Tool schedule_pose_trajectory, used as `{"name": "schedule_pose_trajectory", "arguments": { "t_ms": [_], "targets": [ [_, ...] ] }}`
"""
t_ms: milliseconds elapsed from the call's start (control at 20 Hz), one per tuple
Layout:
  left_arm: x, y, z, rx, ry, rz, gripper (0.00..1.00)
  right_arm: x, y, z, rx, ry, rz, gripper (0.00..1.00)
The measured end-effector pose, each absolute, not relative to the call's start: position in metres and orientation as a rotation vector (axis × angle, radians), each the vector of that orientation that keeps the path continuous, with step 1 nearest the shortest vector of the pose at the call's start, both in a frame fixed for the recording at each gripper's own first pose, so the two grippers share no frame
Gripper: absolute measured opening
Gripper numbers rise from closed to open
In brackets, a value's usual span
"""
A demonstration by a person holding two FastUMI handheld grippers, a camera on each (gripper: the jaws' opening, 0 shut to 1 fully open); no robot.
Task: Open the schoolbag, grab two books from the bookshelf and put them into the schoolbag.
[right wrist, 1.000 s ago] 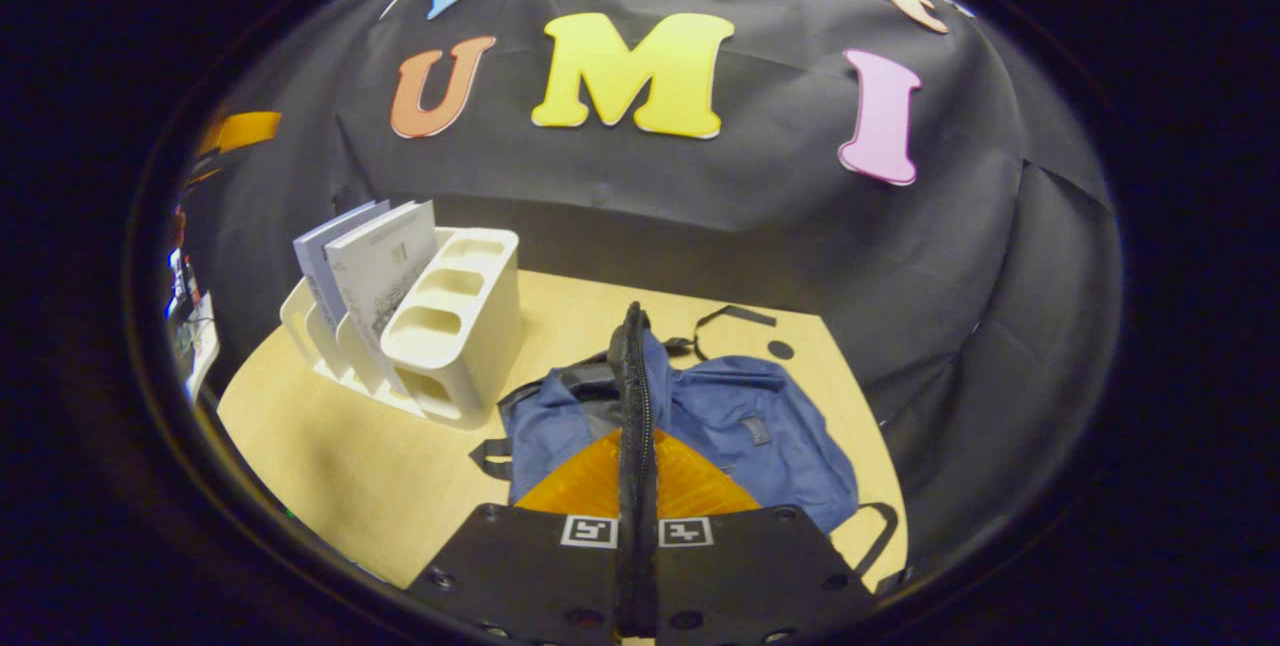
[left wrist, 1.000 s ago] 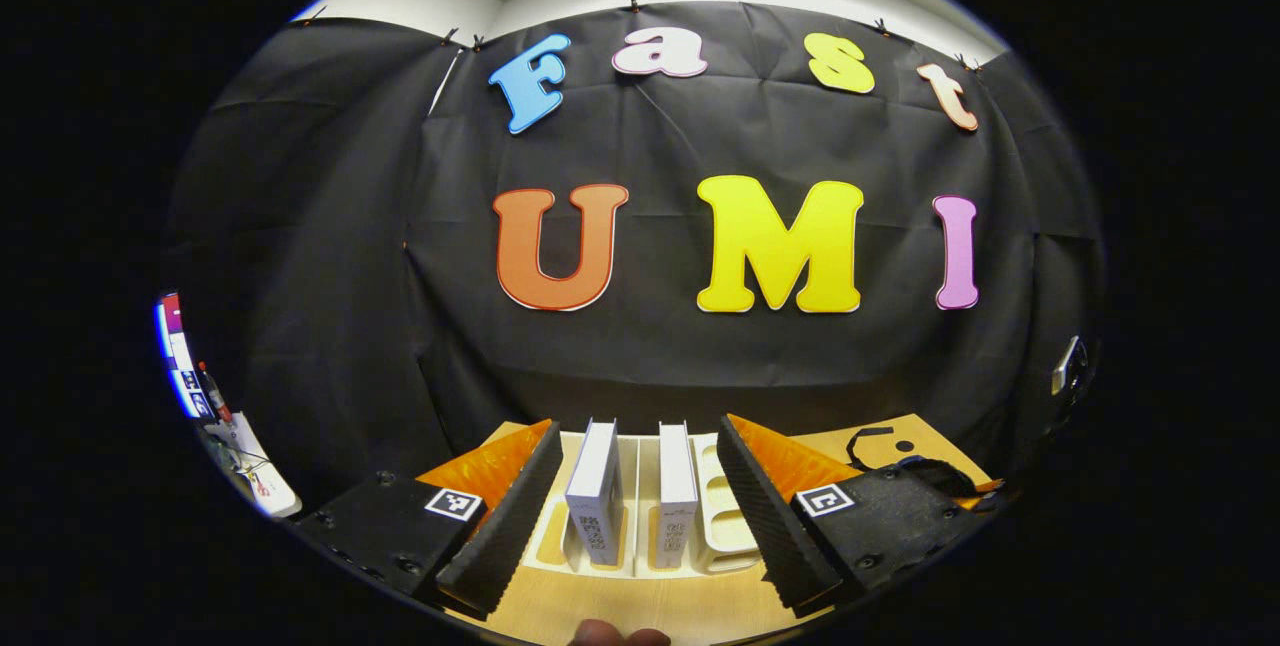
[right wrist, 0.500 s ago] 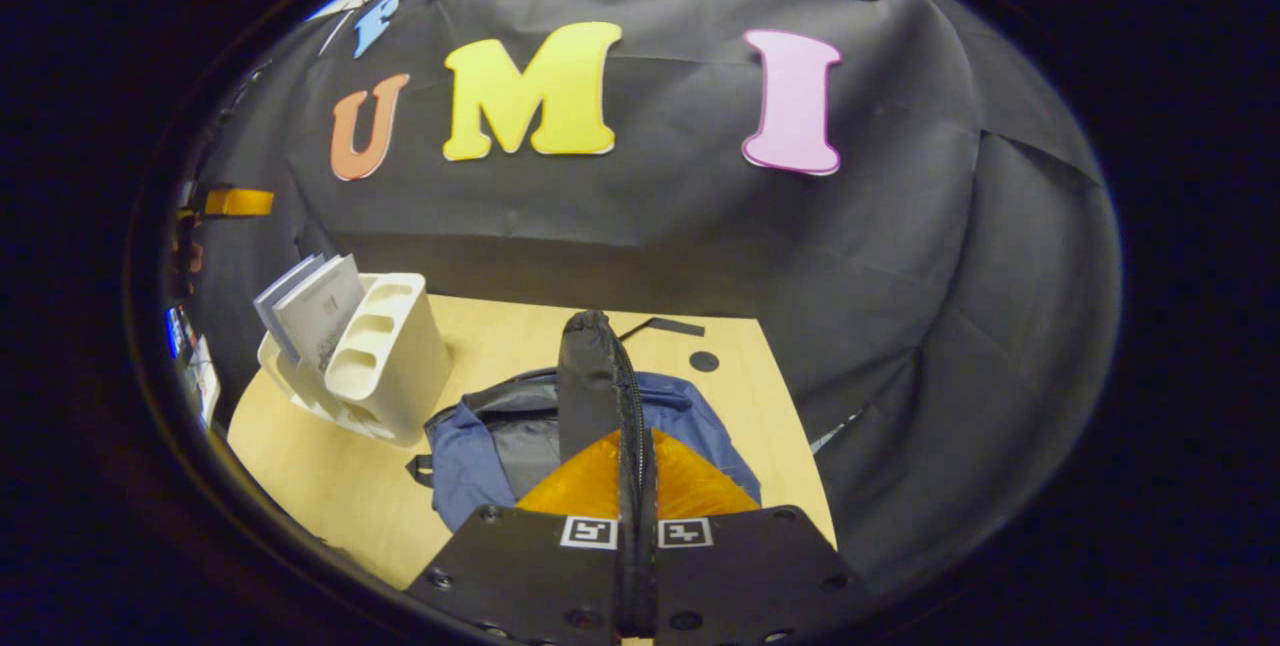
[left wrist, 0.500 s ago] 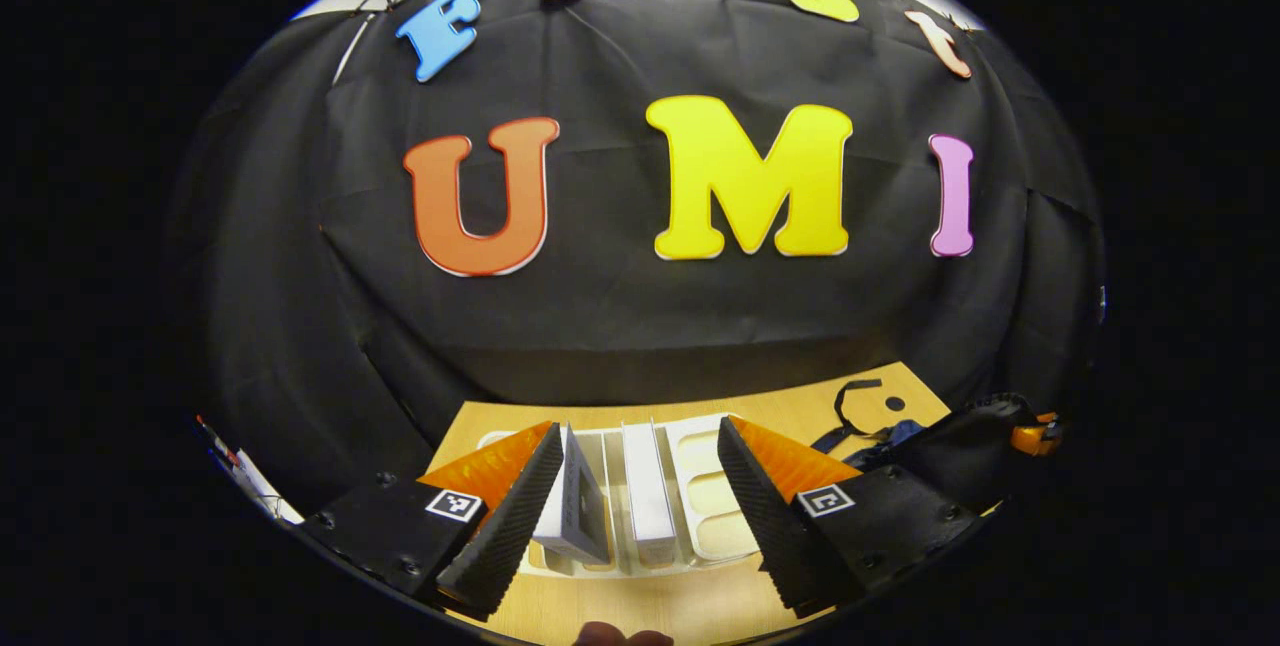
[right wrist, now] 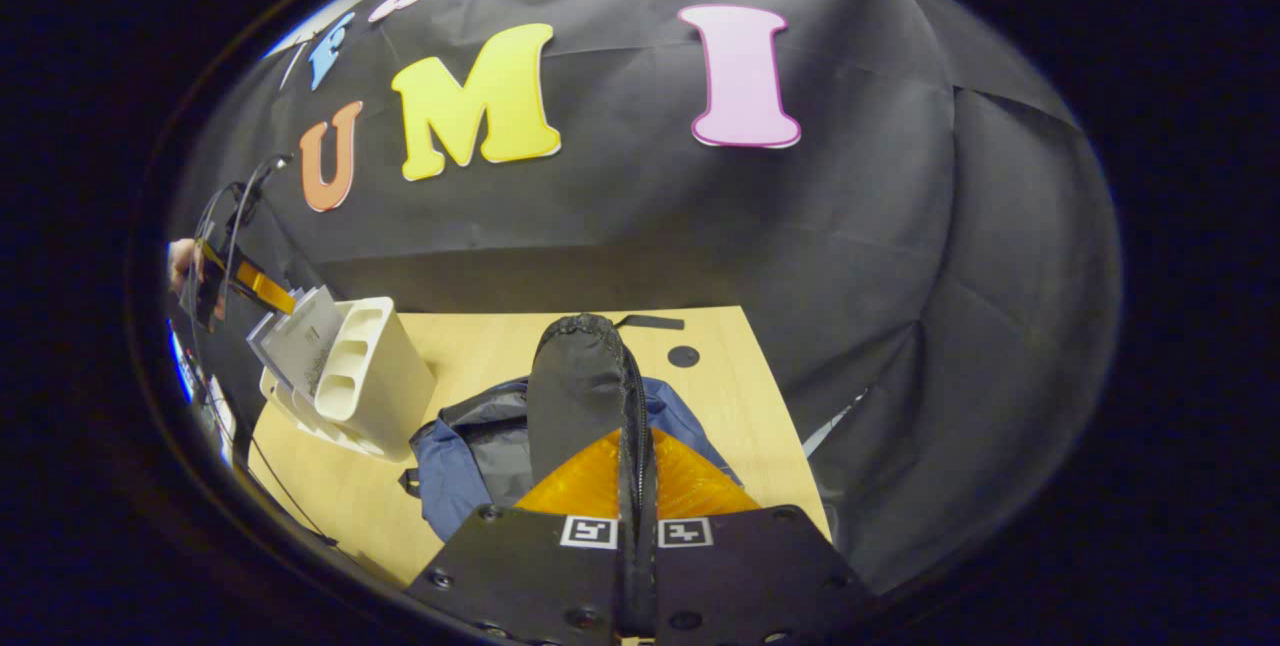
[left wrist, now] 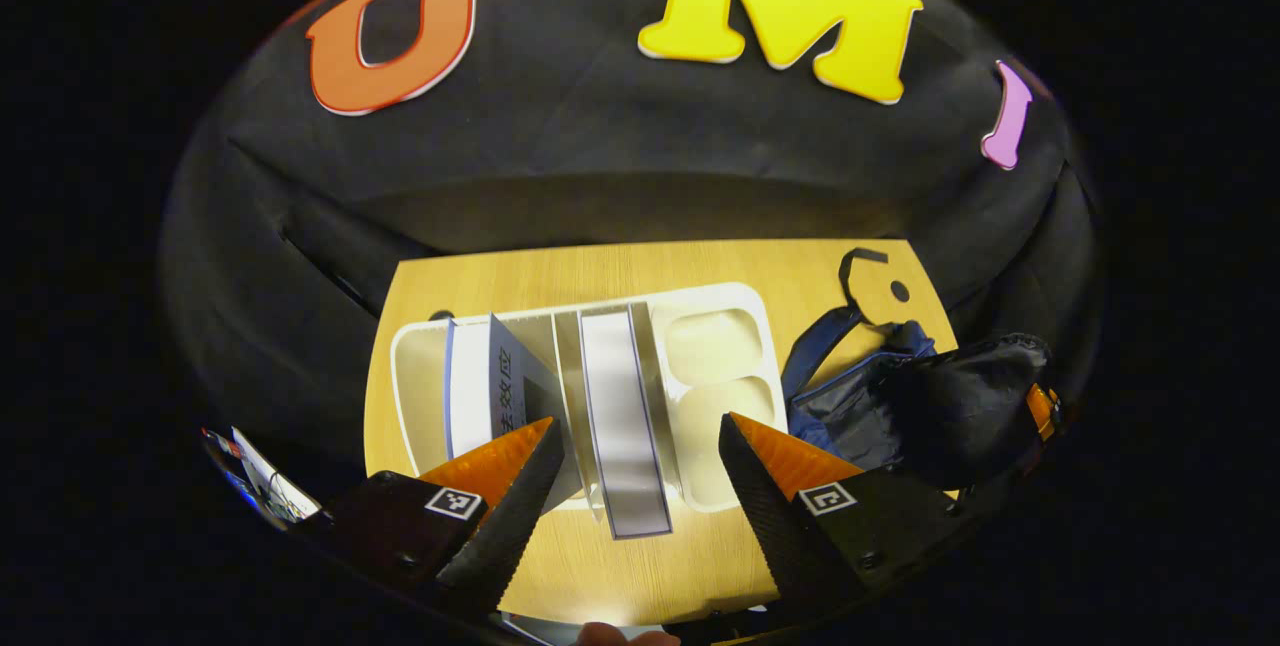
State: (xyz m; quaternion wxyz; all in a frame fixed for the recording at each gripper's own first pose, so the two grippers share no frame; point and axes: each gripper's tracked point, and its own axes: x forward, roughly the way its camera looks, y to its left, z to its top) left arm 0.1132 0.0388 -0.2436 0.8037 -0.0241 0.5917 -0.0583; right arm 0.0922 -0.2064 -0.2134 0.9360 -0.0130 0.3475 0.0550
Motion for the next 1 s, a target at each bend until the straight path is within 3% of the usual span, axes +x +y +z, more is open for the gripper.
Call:
{"name": "schedule_pose_trajectory", "arguments": {
  "t_ms": [300,500,1000],
  "targets": [
    [0.097,0.041,-0.286,-0.071,1.521,-0.070,0.99,0.093,-0.215,-0.216,-0.038,0.698,0.106,0.00],
    [0.097,0.041,-0.302,-0.067,1.566,-0.055,0.98,0.095,-0.215,-0.216,-0.062,0.688,0.111,0.00],
    [0.094,0.046,-0.315,-0.067,1.622,0.004,0.58,0.093,-0.218,-0.218,-0.045,0.680,0.105,0.02]
  ]
}}
